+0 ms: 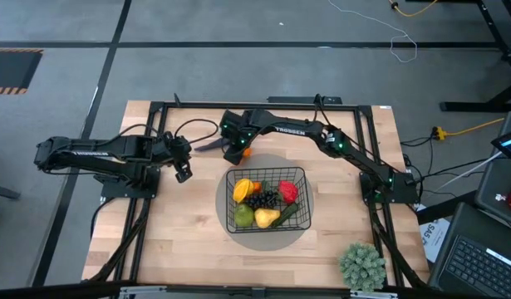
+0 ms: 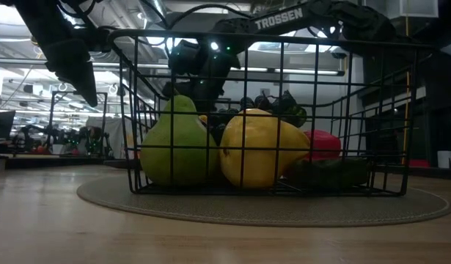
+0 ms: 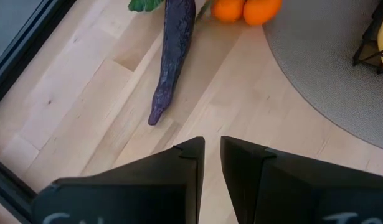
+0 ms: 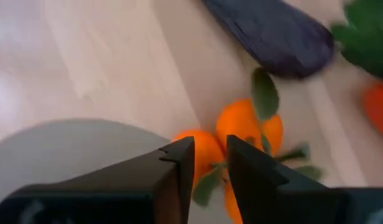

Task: Build produce basket
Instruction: Put the orange tangerine into the black wire basket

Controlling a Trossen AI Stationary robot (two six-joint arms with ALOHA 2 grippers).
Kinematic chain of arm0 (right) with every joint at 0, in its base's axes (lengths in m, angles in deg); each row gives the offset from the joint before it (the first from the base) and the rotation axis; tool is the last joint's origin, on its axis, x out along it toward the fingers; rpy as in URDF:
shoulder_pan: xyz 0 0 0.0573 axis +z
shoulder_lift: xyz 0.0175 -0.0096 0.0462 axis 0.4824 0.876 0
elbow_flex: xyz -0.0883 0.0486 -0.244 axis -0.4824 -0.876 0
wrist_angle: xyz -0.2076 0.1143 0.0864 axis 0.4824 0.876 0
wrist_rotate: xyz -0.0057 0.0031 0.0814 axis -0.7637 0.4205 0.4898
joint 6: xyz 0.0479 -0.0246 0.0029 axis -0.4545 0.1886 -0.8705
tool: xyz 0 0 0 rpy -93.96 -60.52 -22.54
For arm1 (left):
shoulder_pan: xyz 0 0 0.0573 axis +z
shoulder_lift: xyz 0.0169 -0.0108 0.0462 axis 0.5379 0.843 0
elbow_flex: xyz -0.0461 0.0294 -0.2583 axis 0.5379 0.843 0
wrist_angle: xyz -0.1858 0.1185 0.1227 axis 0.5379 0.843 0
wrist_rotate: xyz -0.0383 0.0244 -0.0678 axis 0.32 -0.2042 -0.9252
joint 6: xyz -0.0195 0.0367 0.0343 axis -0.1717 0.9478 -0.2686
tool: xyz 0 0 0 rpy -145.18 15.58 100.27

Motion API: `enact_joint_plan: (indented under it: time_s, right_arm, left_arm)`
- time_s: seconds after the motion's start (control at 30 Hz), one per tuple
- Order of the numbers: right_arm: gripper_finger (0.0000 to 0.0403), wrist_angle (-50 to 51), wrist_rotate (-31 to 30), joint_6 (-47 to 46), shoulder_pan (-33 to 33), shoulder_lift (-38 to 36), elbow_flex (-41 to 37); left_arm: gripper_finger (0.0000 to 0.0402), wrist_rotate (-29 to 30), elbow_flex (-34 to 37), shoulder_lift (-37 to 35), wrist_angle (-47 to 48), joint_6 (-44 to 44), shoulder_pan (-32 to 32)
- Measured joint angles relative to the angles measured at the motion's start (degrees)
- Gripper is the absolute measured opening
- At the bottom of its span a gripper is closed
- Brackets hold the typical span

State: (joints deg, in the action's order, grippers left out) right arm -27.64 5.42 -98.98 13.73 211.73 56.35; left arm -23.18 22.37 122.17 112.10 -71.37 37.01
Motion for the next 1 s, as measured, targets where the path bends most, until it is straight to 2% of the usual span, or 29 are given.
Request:
enact_joint_plan:
  time_s: [0.1, 0.4, 0.6, 1.0]
  right_arm:
    - [0.0098, 1.1, -1.2, -1.3, 0.0, -0.6, 0.0]
    - [0.0098, 5.3, 0.0, -3.2, 0.4, -1.8, 0.0]
    - [0.0098, 9.9, -8.6, -7.5, 0.2, -1.8, 0.0]
    - [0.0098, 5.8, -12.0, -15.3, -0.9, -1.9, -1.1]
  left_arm:
    - [0.0041, 0.0, 0.0, 0.0, 0.0, 0.0, 0.0]
    - [0.0041, 0.0, 0.0, 0.0, -0.3, 0.0, 0.0]
    - [0.0041, 0.0, 0.0, 0.0, -0.3, 0.0, 0.0]
    - [0.0041, 0.1, 0.0, 0.0, -0.4, 0.0, 0.0]
